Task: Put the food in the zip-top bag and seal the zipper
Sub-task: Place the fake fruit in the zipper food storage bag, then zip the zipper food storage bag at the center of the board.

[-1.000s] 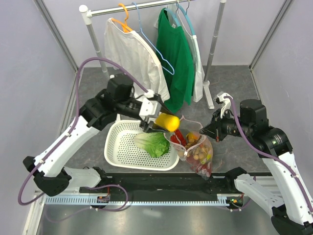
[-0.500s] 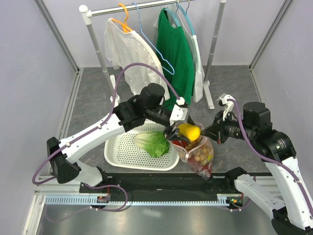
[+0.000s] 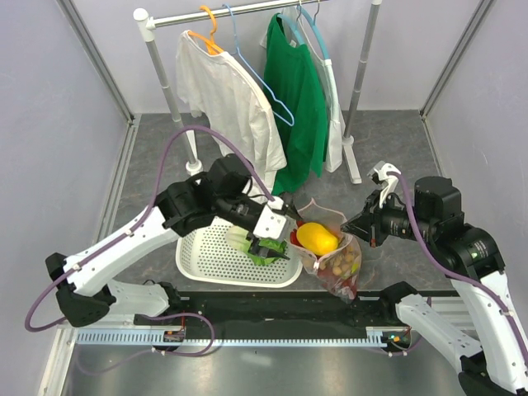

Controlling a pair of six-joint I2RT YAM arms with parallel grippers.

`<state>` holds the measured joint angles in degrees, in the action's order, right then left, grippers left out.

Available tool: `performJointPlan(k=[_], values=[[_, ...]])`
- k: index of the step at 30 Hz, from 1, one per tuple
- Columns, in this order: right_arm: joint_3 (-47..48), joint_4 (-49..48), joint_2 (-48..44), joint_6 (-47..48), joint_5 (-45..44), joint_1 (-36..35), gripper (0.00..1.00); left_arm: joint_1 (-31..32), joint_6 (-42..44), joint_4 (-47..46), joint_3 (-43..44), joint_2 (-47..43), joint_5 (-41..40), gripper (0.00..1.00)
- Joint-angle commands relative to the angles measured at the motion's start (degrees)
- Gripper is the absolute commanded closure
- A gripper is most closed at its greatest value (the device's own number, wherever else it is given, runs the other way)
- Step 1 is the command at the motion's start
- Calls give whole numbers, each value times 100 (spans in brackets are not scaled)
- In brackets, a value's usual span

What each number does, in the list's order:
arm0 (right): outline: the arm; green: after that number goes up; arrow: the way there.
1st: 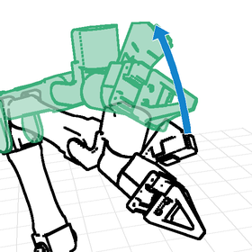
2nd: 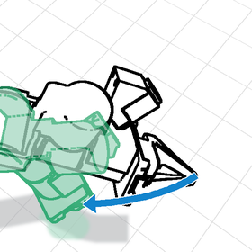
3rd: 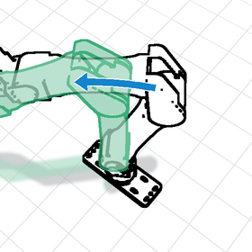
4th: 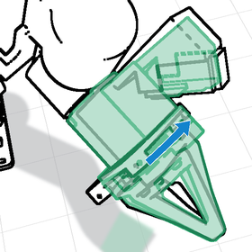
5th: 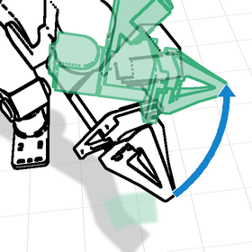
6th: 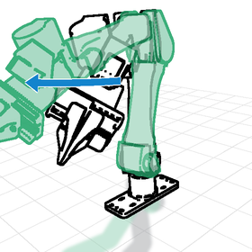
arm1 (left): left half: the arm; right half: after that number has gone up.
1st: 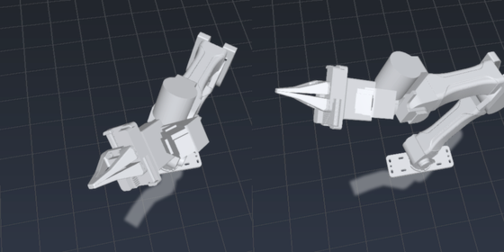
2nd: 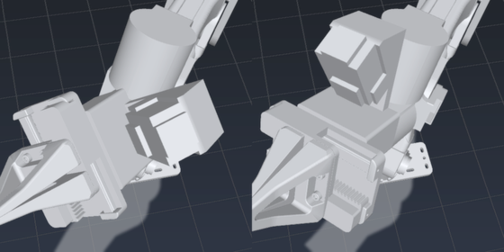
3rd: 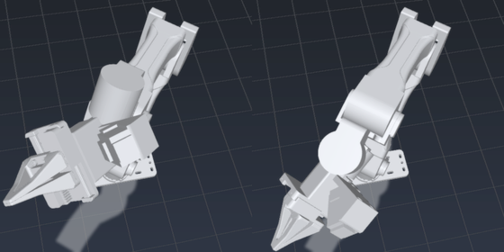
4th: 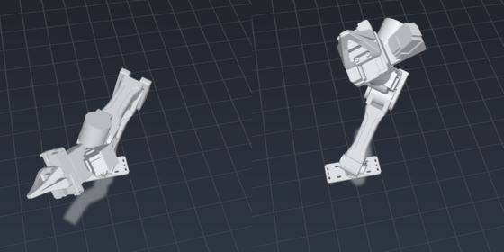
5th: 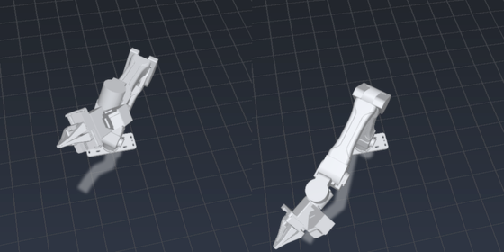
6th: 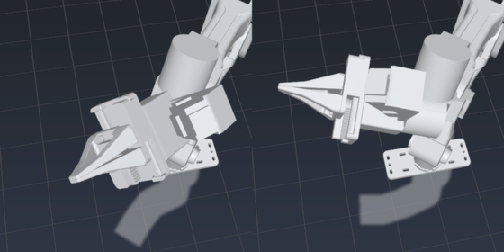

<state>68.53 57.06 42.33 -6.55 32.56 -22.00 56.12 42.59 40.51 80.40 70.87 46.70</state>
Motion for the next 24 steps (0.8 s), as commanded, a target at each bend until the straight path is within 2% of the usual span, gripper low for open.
performJointPlan(k=[1, 8, 11, 12, 15, 18, 21, 24], values=[[248, -151, 39, 145, 58, 3, 100, 127, 1231, 817, 90, 348, -187, 16], [336, -116, 74, 206, -12, 3, 100, 364, 2095, 1064, -86, 655, -721, 41], [354, -186, 161, 311, 31, 11, 100, 698, 1956, 1029, 228, 805, -986, 67], [397, -212, 205, 347, 14, 3, 100, 916, 1798, 907, 387, 875, -987, 82], [538, -414, 451, 575, 40, 3, 100, 1339, 745, 320, 958, 1085, -1206, 98], [722, -633, 767, 874, 84, 3, 100, 1437, -273, 11, 1521, 1515, -1461, 98], [995, -748, 1093, 1094, 84, 3, 100, 1376, -1152, -359, 1435, 1623, -2093, 98], [1066, -827, 1199, 1182, -117, 11, 82, 1174, -1978, -1078, 733, 1369, -2191, 98]])
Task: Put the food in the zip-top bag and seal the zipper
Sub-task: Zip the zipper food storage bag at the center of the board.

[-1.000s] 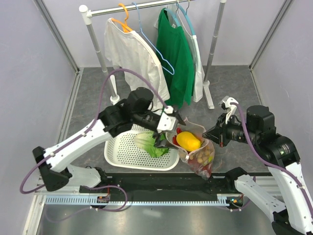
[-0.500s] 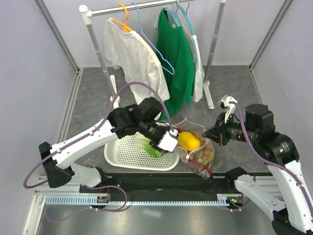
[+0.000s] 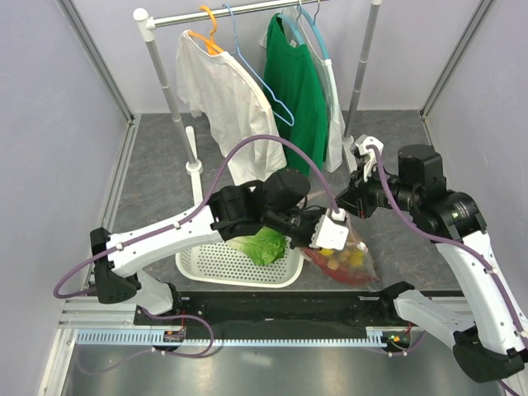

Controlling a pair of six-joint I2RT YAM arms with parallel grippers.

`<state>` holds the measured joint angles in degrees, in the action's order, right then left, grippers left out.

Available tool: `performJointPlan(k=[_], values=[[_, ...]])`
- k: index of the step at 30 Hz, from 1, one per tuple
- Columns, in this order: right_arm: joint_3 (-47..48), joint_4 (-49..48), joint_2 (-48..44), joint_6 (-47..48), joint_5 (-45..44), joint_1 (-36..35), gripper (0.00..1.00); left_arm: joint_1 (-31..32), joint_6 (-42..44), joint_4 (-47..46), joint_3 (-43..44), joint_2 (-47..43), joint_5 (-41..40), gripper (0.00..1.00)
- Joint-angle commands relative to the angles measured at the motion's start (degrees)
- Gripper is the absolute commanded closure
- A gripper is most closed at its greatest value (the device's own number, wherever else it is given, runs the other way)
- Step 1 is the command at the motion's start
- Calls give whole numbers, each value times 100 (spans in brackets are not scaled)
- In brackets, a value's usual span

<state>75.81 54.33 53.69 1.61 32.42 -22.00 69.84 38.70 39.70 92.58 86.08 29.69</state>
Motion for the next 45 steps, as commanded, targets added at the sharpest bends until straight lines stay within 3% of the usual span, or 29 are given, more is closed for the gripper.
performJointPlan(k=[1, 3, 4, 7, 10, 14, 17, 22, 27, 33, 38, 41, 44, 45], values=[[312, -572, 54, 375, -157, 3, 63, -243, -1741, -1269, -651, -284, -508, 98], [233, -598, -60, 384, -254, 11, 43, -366, -2136, -1430, -907, -329, -482, 98], [206, -599, -113, 367, -324, 11, 26, -410, -2243, -1456, -934, -329, -456, 98], [197, -564, -385, 375, -789, 11, 9, -638, -2638, -1632, -996, -303, -254, 98], [320, -415, -648, 603, -949, 20, 2, -998, -3095, -1852, -1136, -303, 79, 98], [286, -186, -957, 578, -677, 20, 2, -1481, -3640, -2229, -1338, -241, 475, 98], [-73, -45, -1167, 481, -430, 20, 6, -1649, -3817, -2467, -1374, -197, 625, 98], [-558, -167, -1422, 674, -307, 29, 22, -1807, -3993, -2634, -1418, -197, 809, 98], [-927, -563, -1458, 989, -877, 20, 34, -1825, -3949, -2766, -1540, -338, 1003, 98], [-1077, -871, -1493, 1070, -537, 20, 43, -1825, -3879, -2828, -1611, -373, 1117, 98], [-1288, -985, -1493, 947, -193, 29, 45, -1825, -3905, -2898, -1576, -312, 1153, 98], [-1358, -994, -1467, 999, -61, 20, 56, -1825, -3887, -2889, -1550, -285, 1188, 98], [-1358, -1012, -1441, 1078, -166, 20, 75, -1825, -3879, -2889, -1558, -320, 1232, 98], [-1350, -1029, -1449, 1105, -210, 12, 78, -1825, -3731, -2881, -1584, -355, 1284, 98]])
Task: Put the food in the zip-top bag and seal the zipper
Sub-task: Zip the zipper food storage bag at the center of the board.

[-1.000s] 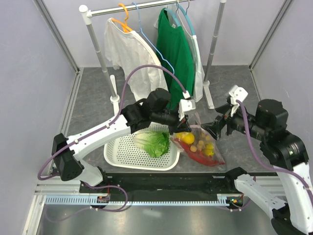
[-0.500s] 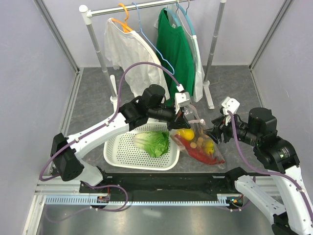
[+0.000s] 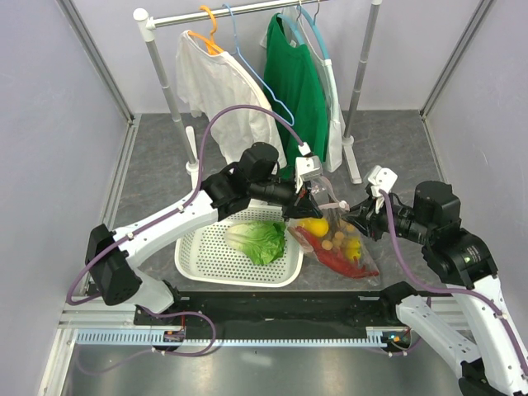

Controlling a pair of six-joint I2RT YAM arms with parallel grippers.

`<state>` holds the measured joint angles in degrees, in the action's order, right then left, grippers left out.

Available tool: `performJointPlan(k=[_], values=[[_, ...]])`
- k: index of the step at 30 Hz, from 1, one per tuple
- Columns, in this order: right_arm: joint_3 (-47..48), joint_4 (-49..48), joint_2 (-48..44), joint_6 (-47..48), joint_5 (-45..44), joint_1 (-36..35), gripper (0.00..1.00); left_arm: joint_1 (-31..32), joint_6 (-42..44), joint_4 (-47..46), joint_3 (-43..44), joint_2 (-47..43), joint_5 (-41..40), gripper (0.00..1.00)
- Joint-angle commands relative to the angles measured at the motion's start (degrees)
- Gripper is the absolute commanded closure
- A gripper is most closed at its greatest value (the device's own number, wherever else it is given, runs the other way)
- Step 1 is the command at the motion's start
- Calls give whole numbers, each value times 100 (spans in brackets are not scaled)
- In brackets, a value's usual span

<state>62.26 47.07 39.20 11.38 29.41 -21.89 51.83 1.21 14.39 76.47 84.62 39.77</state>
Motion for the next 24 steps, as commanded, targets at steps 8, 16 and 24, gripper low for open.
performJointPlan(k=[8, 16, 24], values=[[-82, -480, -220, 198, 29, 1, 100, -24, 783, 125, -26, -490, 708, 52], [-144, -304, -422, 514, 539, 9, 100, -15, 2013, -67, 105, -851, 479, 25], [-74, -57, -448, 822, 707, 18, 100, 212, 3042, 239, 1080, -35, 672, 27]])
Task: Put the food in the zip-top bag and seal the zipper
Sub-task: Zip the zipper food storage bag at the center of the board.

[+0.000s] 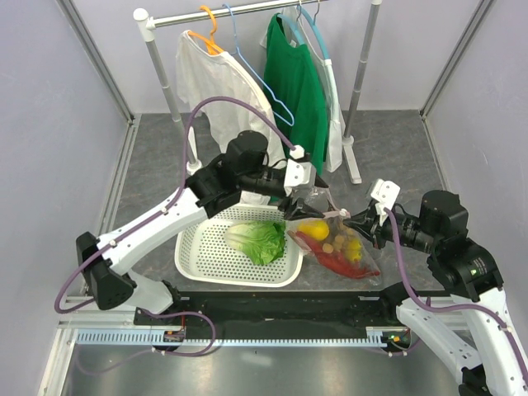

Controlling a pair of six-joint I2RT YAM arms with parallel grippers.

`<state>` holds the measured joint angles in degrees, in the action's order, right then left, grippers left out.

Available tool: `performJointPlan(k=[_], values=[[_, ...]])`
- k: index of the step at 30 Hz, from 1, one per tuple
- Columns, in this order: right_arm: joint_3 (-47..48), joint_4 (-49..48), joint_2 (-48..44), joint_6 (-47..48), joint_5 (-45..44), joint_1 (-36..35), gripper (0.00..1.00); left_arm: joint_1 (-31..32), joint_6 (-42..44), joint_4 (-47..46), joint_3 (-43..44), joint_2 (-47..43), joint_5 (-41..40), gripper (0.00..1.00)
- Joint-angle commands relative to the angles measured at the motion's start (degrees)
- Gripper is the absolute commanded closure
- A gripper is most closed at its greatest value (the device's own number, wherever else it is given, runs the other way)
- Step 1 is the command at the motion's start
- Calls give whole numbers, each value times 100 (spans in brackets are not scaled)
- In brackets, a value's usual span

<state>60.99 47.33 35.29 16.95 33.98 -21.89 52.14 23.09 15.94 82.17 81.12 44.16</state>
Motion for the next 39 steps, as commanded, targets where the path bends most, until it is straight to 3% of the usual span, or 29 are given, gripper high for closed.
performJointPlan(k=[1, 9, 18, 33, 39], values=[[44, -66, -66, 282, 259, 9, 100, 209, 916, 110, 545, 343, 233, 27], [53, -13, -75, 274, 145, 9, 100, 481, 960, 128, 607, 580, 242, 28], [53, -48, -66, 142, 197, 27, 100, 622, 206, -30, 915, 870, 312, 34], [97, 127, -242, 133, 48, 9, 100, 490, 134, -13, 458, 686, 119, 83], [150, 188, -294, 151, 13, 9, 100, 280, 143, 66, 221, 642, 163, 87]])
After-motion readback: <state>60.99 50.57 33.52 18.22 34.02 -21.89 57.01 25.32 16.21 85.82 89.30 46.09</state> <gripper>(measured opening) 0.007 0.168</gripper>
